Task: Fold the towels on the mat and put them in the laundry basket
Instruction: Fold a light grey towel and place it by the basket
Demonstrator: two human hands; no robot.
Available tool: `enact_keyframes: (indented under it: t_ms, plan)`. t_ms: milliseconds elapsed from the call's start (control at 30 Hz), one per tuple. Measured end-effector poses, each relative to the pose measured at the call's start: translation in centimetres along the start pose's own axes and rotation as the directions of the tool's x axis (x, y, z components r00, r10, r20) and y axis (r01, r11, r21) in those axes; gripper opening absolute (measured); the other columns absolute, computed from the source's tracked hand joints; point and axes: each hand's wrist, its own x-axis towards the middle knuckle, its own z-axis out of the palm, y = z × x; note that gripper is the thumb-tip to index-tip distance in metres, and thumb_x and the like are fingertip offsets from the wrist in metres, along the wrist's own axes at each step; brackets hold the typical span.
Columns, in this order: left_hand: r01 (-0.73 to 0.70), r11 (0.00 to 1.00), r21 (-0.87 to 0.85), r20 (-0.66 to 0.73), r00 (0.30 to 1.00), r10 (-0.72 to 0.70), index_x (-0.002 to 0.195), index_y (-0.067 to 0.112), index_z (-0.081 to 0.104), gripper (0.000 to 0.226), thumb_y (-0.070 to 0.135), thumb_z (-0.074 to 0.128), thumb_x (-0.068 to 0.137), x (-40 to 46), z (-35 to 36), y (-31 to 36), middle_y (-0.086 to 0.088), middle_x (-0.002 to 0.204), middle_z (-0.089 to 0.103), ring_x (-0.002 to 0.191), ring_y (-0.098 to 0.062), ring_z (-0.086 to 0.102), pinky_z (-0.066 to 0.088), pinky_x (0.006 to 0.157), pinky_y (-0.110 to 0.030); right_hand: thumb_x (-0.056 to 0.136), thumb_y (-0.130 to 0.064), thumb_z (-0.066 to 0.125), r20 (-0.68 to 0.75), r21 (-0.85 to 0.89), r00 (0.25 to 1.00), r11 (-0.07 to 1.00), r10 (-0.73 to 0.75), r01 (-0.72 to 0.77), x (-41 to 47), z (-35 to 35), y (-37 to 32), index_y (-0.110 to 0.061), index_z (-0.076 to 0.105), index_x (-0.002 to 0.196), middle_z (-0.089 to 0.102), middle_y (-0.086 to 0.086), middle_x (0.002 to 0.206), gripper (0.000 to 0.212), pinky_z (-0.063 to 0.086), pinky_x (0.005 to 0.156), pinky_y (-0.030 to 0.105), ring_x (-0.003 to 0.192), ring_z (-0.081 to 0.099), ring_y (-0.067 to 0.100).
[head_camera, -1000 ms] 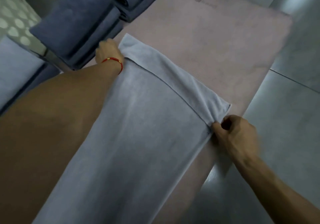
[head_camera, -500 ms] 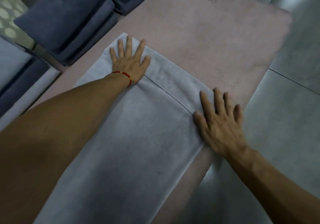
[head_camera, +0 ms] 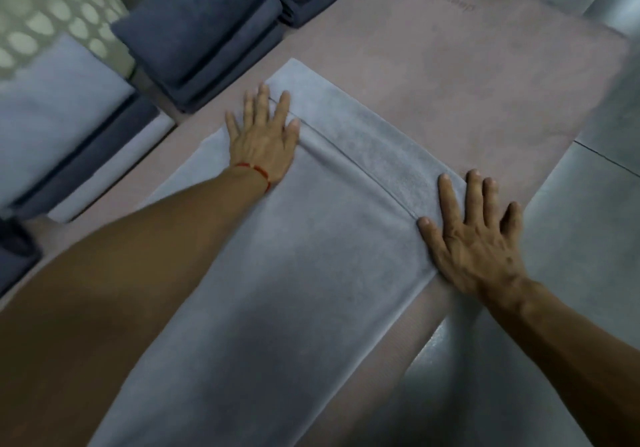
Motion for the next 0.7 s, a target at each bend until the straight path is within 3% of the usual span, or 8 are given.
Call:
enact_keyframes:
  t_ms: [133,200,267,367,433,533,600,700]
  plan:
    - [0.039,0.998,-0.05,0.021,0.999,-0.038,0.158,0.043,-0.001,0.056,0.056,0.008,0.105,-12.2,1.1,-6.6,0.006,0.168,-0.009,0.154,-0.021,-0.011,-0.006,0.122,-0.057,0.095,-0.069,-0.005,0.004,-0.053,1.0,0.998,0.016,-0.016,-1.1,-0.1,-2.3,-0.031,-0.017,0.159,-0.017,0.011,0.168,0.075,-0.006,0.118,0.068,0.154,-0.016,0.036]
    - [0.099,0.994,-0.047,0.031,0.995,-0.097,0.156,0.048,-0.006,0.054,0.058,0.007,0.105,-17.9,1.5,-10.2,0.009,0.167,-0.011,0.154,-0.018,-0.014,-0.009,0.122,-0.055,0.094,-0.068,-0.004,0.033,-0.111,0.992,0.986,-0.121,0.124,-3.0,0.2,-4.9,-0.035,-0.018,0.158,-0.019,0.008,0.168,0.073,-0.01,0.117,0.069,0.153,-0.018,0.037]
    - [0.164,0.986,-0.036,0.027,0.986,-0.164,0.155,0.05,-0.008,0.054,0.059,0.007,0.104,-23.0,1.8,-13.6,0.01,0.167,-0.014,0.153,-0.016,-0.016,-0.009,0.121,-0.056,0.093,-0.068,-0.005,0.113,-0.155,0.939,0.928,-0.324,0.339,-5.0,1.0,-8.1,-0.04,-0.02,0.157,-0.021,0.004,0.167,0.071,-0.009,0.116,0.067,0.153,-0.019,0.035]
    - [0.297,0.954,-0.033,0.095,0.951,-0.293,0.151,0.055,-0.013,0.054,0.063,0.006,0.102,-30.4,1.6,-18.7,0.012,0.166,-0.019,0.152,-0.017,-0.02,-0.008,0.119,-0.06,0.095,-0.065,-0.002,0.26,-0.183,0.796,0.782,-0.546,0.596,-7.9,1.2,-13.4,-0.037,-0.005,0.161,-0.005,0.009,0.17,0.072,0.01,0.114,0.071,0.155,-0.002,0.038]
    - [0.438,0.899,-0.016,0.155,0.889,-0.431,0.149,0.057,-0.018,0.056,0.067,0.005,0.099,-35.6,1.2,-22.5,0.011,0.164,-0.025,0.152,-0.021,-0.021,-0.004,0.117,-0.065,0.096,-0.065,0.0,0.352,-0.214,0.689,0.662,-0.634,0.719,-10.1,1.3,-17.1,-0.036,0.003,0.162,-0.001,0.01,0.17,0.072,0.018,0.113,0.07,0.155,0.003,0.04]
    - [0.615,0.789,0.012,0.262,0.759,-0.596,0.148,0.057,-0.02,0.061,0.069,0.011,0.096,-43.2,0.1,-27.6,0.008,0.164,-0.025,0.153,-0.025,-0.015,0.013,0.113,-0.07,0.098,-0.066,0.004,0.433,-0.172,0.48,0.453,-0.763,0.875,-13.6,1.0,-22.5,-0.04,-0.002,0.16,-0.015,0.003,0.169,0.068,0.017,0.118,0.065,0.156,-0.009,0.032]
    - [0.679,0.734,0.005,0.309,0.697,-0.647,0.149,0.056,-0.018,0.062,0.068,0.014,0.097,-48.3,0.3,-30.7,0.008,0.165,-0.023,0.154,-0.026,-0.012,0.017,0.112,-0.071,0.102,-0.063,0.013,0.522,-0.097,0.315,0.311,-0.793,0.945,-16.4,-0.1,-25.6,-0.044,-0.011,0.158,-0.027,-0.003,0.166,0.064,0.008,0.124,0.058,0.154,-0.018,0.025]
    - [0.777,0.624,-0.077,0.244,0.622,-0.744,0.155,0.05,-0.005,0.067,0.069,0.016,0.095,-54.8,1.1,-33.9,0.006,0.167,-0.013,0.154,-0.028,-0.004,0.017,0.115,-0.068,0.099,-0.06,0.01,0.649,-0.092,0.084,0.031,-0.756,0.995,-20.2,-3.1,-28.7,-0.044,-0.018,0.156,-0.036,-0.007,0.162,0.066,0.0,0.126,0.045,0.153,-0.022,0.017]
